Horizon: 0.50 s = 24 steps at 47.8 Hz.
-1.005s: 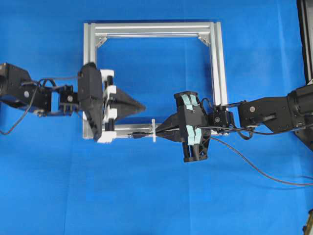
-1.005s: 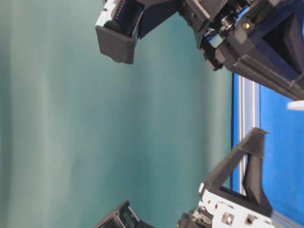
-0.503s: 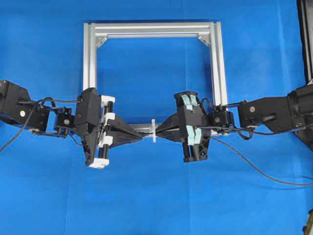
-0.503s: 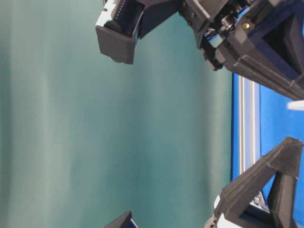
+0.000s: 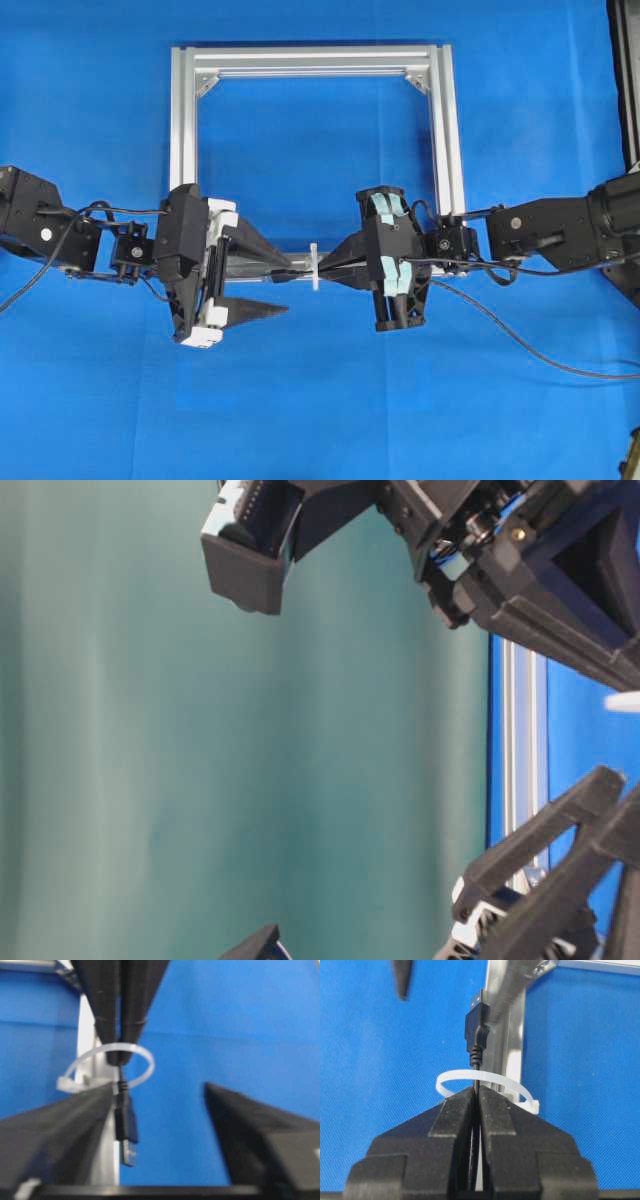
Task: Insert the wire through the string loop located in the center.
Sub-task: 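Close the left gripper on the USB plug beyond the loop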
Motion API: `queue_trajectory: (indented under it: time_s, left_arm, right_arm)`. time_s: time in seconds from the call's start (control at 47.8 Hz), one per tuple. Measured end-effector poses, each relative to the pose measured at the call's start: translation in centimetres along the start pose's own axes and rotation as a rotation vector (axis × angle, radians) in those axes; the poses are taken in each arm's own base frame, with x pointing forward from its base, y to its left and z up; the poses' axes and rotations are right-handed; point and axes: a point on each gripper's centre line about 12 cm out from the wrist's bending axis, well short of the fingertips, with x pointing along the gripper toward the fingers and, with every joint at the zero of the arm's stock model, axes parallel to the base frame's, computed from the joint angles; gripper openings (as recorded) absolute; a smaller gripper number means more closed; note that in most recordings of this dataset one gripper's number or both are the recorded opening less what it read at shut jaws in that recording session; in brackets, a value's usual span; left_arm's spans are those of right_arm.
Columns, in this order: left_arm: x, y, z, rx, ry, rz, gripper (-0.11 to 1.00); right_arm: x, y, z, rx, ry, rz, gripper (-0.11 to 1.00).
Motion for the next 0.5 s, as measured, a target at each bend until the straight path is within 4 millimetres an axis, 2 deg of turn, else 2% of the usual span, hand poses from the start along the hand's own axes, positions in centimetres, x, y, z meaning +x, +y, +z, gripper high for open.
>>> queue_trajectory:
  time_s: [0.042,0.105,0.503]
  left_arm:
    - [0.02,0.01,-0.07,0.0,0.003,0.0,0.87]
    - [0.0,0.0,-0.04,0.0,0.003,0.0,0.93]
    - [0.08,0.08,-0.21,-0.002,0.021,0.004,0.92]
  right_arm:
    - [-0.02,-0.01,-0.06,0.0,0.002,0.0,-0.03]
    - [-0.02,-0.01,-0.06,0.0,0.002,0.0,-0.03]
    - [0.0,0.0,0.0,0.0,0.0,0.0,-0.03]
